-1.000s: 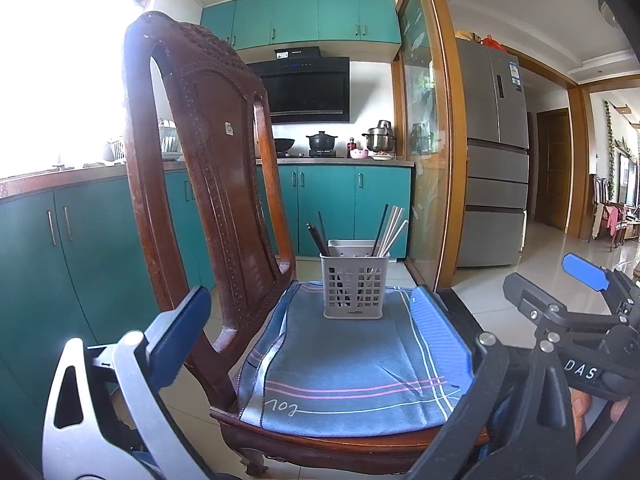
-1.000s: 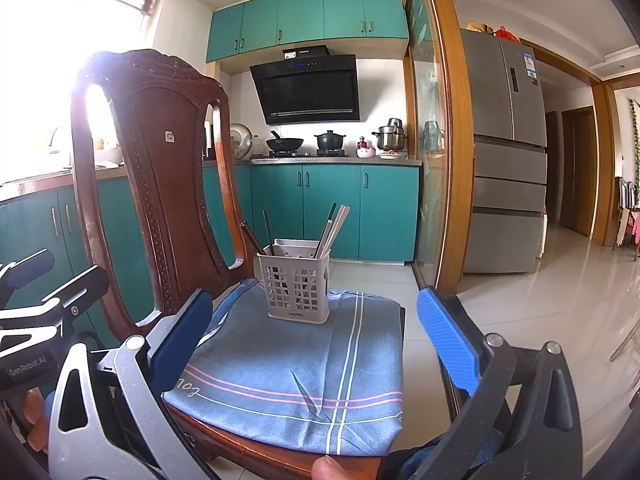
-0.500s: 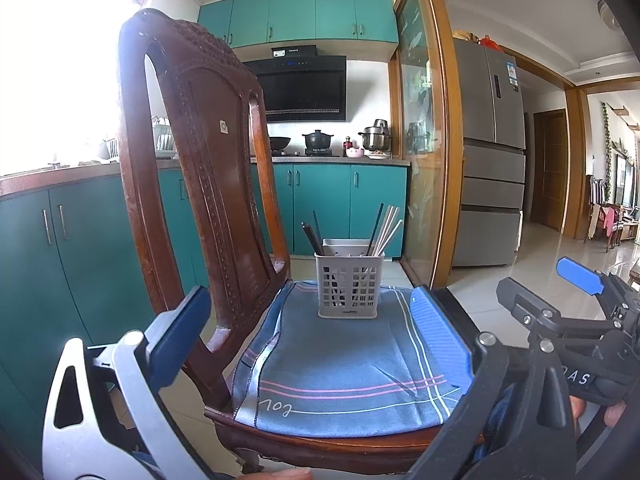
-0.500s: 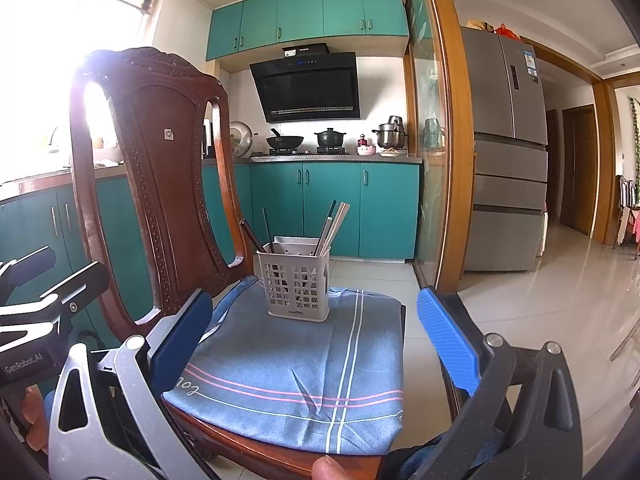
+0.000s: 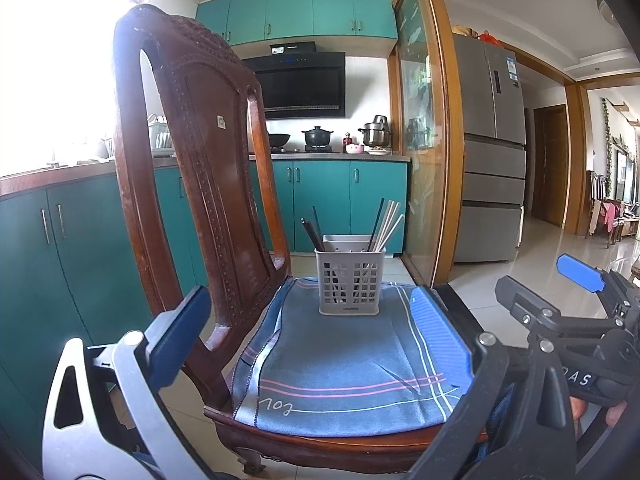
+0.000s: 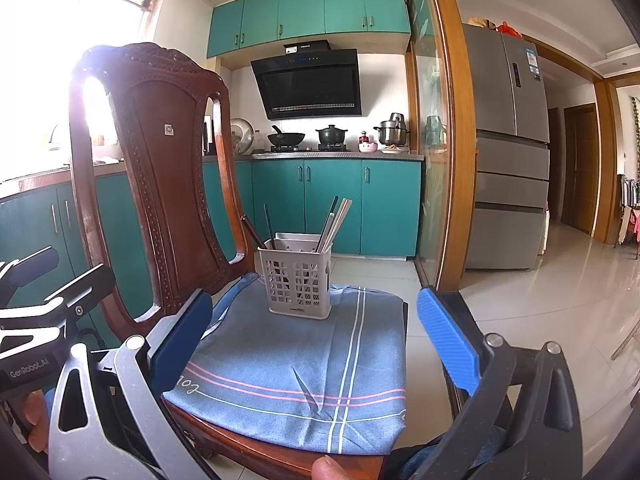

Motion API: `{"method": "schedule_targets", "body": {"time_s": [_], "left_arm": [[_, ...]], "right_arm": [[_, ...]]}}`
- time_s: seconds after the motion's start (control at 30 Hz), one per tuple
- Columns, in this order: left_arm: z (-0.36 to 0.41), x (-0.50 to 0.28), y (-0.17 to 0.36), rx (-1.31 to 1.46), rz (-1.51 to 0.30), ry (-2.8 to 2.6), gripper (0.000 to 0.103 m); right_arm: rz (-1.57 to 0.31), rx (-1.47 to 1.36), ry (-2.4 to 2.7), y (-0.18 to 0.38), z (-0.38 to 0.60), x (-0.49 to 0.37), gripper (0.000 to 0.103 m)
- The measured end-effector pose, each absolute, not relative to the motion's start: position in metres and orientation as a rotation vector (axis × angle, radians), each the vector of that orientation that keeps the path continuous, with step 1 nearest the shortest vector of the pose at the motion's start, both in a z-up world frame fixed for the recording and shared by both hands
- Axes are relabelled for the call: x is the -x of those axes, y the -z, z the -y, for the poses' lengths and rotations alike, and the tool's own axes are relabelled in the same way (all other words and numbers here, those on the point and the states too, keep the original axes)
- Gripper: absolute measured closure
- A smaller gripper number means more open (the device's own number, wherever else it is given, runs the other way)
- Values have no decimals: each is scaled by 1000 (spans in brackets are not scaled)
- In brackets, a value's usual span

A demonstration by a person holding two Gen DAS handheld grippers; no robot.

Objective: Organize utensils

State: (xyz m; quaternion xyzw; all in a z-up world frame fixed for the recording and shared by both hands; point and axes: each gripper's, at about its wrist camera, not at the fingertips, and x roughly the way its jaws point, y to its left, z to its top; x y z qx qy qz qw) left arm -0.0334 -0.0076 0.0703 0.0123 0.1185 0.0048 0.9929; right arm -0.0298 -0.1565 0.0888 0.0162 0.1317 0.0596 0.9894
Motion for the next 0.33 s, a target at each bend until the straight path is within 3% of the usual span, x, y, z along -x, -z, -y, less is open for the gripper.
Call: {"method": "schedule_targets", "body": {"time_s": [0.2,0.33], "left_arm": [[6,19,-65,-15,-289,-3,4],[-1,-23,-44,61,-431,66,4]], "right_arm": [[-288,-28,-120,-83,158,20,3],[-431,-49,-73,-61,165,-26,3]]}}
